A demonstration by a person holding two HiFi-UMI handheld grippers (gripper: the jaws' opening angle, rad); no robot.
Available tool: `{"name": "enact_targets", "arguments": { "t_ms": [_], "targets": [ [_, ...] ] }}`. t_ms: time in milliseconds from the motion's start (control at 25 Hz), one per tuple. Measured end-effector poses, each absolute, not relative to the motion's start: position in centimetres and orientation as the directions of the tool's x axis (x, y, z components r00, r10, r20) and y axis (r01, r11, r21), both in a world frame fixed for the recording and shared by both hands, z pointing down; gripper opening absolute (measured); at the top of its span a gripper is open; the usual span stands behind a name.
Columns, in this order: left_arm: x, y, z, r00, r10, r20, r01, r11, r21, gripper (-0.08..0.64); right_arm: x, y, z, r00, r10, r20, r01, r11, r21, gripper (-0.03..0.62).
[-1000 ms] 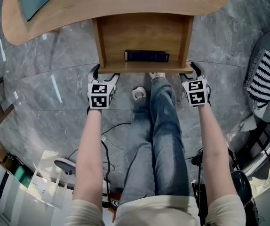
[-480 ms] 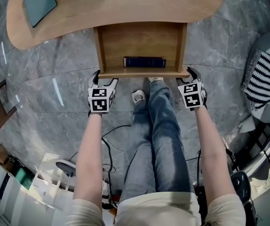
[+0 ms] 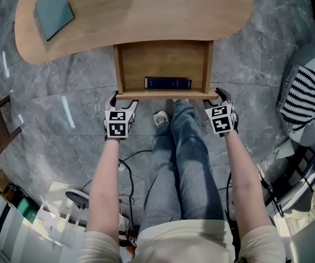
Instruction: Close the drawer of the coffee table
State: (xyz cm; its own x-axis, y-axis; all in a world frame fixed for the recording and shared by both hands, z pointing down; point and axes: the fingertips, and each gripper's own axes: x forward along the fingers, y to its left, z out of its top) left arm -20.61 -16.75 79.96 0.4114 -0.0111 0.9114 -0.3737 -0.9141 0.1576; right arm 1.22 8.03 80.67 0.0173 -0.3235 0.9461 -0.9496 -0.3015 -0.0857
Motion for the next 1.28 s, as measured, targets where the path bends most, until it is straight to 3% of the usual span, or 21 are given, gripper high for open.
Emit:
{"name": "enact_targets", "arguments": {
  "t_ms": [600,1280],
  "targets": [
    [-19.4,-16.2,78.3,0.401,0.009,0.916,-0.352,-0.922,0.163,0.318,3.7,7.7,79.2,-0.005,-0.274,0.962,-0.963,-0.258,-0.078,0.249],
    [-16.4,-19.3,78.4,0.405,-0.019,0.914,-0.338,-0.932,0.130,0.318,6.7,4.8,79.0,0.010,-0.303,0.953,-0.961,-0.267,-0.074,0.247]
  ]
}}
